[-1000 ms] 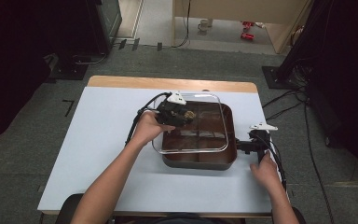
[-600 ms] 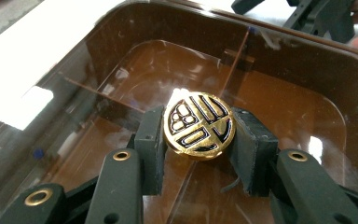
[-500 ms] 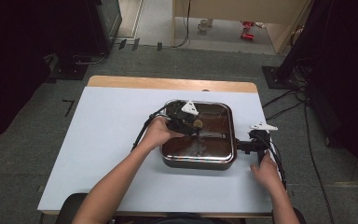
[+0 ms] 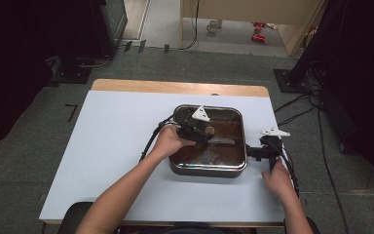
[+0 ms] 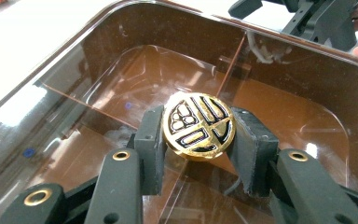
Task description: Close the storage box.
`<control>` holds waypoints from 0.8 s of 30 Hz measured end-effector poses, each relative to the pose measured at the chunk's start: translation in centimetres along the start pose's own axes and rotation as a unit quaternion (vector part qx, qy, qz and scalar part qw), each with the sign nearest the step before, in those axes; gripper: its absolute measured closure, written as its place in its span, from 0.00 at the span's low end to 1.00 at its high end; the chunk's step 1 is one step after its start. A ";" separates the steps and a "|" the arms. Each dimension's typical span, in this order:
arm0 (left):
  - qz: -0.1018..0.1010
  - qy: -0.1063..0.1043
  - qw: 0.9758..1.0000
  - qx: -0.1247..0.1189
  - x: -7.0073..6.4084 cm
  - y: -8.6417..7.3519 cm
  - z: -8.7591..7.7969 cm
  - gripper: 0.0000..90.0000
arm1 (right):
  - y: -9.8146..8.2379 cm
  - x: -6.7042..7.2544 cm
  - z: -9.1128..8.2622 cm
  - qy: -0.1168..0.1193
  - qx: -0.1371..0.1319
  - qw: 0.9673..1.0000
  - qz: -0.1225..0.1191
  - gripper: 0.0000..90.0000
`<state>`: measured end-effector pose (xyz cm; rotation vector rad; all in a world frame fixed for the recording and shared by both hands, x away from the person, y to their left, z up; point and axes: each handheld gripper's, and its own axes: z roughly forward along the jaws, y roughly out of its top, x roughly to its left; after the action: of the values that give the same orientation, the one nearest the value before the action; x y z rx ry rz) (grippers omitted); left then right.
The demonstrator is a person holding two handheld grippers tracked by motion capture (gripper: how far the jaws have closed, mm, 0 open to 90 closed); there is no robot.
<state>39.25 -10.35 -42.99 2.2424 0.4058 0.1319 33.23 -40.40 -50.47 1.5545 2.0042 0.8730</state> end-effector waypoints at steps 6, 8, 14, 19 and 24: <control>-0.001 0.004 1.000 0.019 -0.1 0.1 -0.2 0.58 | 0.0 0.0 0.0 0.000 0.000 1.000 0.000 0.08; -0.003 0.004 1.000 0.021 -0.1 0.1 -0.3 0.53 | 0.0 0.0 0.0 0.000 0.000 1.000 0.000 0.08; -0.039 -0.025 0.999 0.025 0.4 0.0 -0.7 0.44 | 0.0 0.0 0.0 0.000 0.000 1.000 -0.001 0.08; -0.049 -0.021 0.998 0.031 0.6 0.0 -1.2 0.41 | 0.0 0.0 0.0 0.000 0.000 1.000 0.000 0.08; -0.050 -0.012 0.998 0.023 0.6 0.1 -2.2 0.41 | 0.0 0.0 0.0 0.000 0.000 1.000 0.001 0.08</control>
<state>39.36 -8.63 -41.52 2.2615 0.5116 0.0446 33.21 -40.38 -50.48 1.5566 2.0040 0.8728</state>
